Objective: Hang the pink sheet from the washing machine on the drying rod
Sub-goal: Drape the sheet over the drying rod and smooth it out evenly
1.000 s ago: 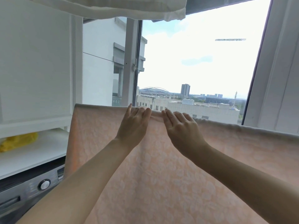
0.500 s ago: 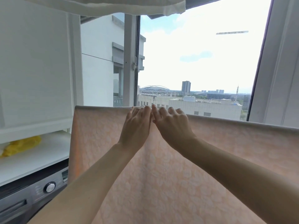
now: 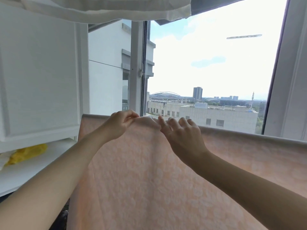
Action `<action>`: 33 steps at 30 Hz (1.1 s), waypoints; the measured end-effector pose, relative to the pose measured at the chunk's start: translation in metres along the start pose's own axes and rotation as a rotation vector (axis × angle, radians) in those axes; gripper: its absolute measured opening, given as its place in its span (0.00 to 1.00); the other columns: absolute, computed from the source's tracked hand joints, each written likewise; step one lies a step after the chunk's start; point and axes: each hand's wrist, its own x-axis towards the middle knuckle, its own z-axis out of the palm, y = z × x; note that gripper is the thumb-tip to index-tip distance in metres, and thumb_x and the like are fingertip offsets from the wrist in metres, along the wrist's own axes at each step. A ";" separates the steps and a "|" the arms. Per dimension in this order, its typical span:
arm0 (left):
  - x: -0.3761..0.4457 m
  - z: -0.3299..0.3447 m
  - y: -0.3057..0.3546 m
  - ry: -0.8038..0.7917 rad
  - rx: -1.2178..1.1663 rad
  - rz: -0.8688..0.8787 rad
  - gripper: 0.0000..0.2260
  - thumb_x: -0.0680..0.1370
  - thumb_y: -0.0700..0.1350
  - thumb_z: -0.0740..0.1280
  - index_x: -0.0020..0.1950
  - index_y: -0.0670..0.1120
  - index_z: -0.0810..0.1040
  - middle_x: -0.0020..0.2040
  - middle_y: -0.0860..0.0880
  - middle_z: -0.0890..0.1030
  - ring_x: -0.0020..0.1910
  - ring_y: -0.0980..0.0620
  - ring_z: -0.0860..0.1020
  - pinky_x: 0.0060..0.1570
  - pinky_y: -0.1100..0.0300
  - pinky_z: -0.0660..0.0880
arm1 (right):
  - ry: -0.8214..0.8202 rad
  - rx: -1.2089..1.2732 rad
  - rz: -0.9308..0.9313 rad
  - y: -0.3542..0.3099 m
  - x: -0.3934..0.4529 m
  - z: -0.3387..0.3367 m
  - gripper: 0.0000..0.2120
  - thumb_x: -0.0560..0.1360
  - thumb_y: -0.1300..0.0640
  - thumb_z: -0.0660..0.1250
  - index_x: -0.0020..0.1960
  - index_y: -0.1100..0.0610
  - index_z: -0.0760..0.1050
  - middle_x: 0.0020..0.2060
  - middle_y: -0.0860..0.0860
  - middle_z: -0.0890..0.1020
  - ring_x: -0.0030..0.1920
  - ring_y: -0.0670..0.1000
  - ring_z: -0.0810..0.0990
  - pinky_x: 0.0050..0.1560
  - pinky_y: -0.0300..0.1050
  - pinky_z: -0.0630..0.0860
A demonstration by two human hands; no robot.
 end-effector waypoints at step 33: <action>-0.010 -0.027 -0.100 0.280 0.381 0.722 0.13 0.72 0.46 0.71 0.48 0.37 0.83 0.37 0.45 0.82 0.38 0.46 0.81 0.44 0.51 0.80 | 0.163 0.220 -0.143 -0.011 0.010 -0.002 0.17 0.80 0.54 0.62 0.66 0.58 0.75 0.64 0.53 0.77 0.63 0.57 0.78 0.59 0.60 0.76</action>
